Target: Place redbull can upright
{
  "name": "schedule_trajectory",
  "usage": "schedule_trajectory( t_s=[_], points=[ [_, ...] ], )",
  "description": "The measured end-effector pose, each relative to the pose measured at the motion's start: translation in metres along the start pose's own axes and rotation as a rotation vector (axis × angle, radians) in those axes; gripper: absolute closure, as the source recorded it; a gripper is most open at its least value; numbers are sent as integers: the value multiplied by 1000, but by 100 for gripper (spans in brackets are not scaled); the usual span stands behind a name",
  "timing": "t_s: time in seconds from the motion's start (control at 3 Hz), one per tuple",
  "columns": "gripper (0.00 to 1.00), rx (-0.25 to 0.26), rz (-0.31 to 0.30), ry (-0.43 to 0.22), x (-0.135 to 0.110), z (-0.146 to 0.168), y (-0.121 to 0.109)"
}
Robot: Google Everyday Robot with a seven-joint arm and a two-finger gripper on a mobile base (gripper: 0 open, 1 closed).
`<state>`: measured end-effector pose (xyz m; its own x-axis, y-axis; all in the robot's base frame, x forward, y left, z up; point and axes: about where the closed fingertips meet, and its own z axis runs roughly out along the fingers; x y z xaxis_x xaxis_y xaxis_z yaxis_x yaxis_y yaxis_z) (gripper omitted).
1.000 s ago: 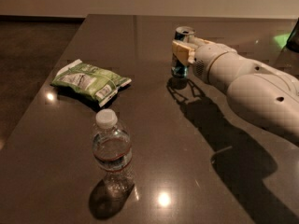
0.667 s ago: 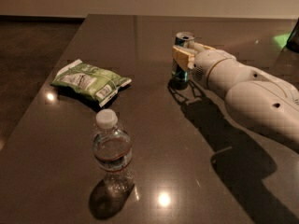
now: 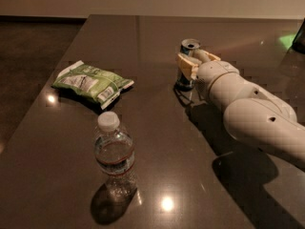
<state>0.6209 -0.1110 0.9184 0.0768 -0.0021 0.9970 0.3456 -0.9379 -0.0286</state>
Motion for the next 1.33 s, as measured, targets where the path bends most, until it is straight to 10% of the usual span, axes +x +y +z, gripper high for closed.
schedule_trajectory(
  t_s=[1.0, 1.33],
  points=[
    [7, -1, -6, 22, 9, 1, -5],
    [0, 0, -7, 23, 10, 1, -6]
  ],
)
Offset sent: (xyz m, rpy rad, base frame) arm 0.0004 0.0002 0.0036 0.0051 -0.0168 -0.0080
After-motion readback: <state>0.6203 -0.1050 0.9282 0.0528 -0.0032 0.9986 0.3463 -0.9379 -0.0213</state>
